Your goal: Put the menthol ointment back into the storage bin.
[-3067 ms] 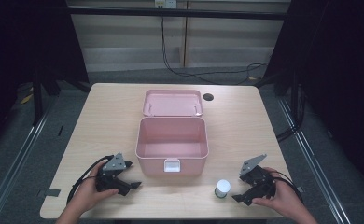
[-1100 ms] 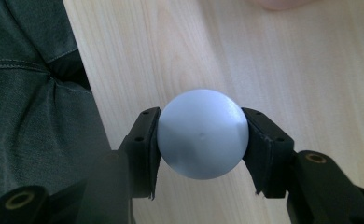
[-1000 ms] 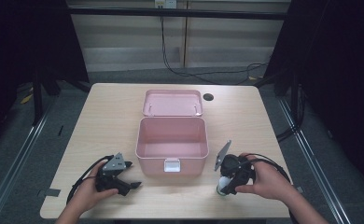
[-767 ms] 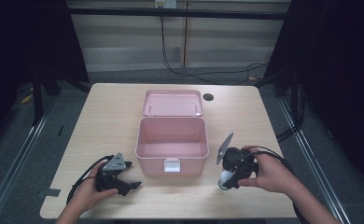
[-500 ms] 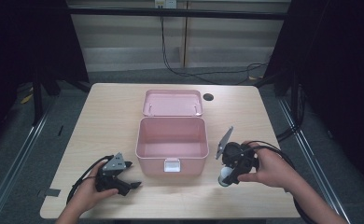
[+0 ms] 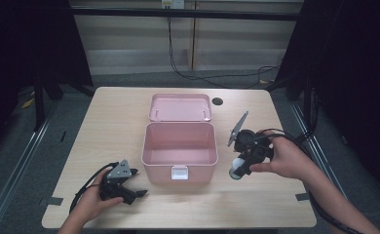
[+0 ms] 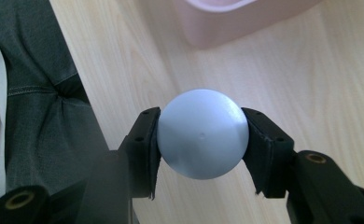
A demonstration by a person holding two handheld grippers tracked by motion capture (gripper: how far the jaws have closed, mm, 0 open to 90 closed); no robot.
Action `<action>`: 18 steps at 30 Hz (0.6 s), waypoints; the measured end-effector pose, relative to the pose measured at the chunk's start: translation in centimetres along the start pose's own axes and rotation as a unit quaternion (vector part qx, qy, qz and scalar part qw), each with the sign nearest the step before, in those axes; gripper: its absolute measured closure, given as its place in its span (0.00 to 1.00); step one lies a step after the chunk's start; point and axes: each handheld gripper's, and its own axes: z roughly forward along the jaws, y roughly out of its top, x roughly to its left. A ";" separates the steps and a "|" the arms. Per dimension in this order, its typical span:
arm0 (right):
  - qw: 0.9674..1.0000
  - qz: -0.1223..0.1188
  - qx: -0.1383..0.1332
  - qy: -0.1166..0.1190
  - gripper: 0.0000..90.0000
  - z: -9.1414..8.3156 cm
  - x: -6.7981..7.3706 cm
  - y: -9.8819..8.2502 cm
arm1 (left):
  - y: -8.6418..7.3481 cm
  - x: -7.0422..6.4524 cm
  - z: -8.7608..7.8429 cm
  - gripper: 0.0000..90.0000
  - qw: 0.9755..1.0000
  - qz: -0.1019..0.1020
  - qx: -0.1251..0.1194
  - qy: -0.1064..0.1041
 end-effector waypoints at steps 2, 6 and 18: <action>1.000 0.003 -0.003 -0.001 0.56 -0.5 -0.3 0.2 | 0.0 0.0 0.0 0.16 1.000 0.001 0.001 0.000; 1.000 0.008 -0.003 -0.004 0.56 -1.1 -0.6 0.6 | 0.0 0.0 0.0 0.16 1.000 0.001 0.000 0.000; 1.000 0.017 0.003 -0.011 0.56 -2.6 -1.5 2.9 | 0.0 0.0 0.0 0.16 1.000 0.000 0.000 0.000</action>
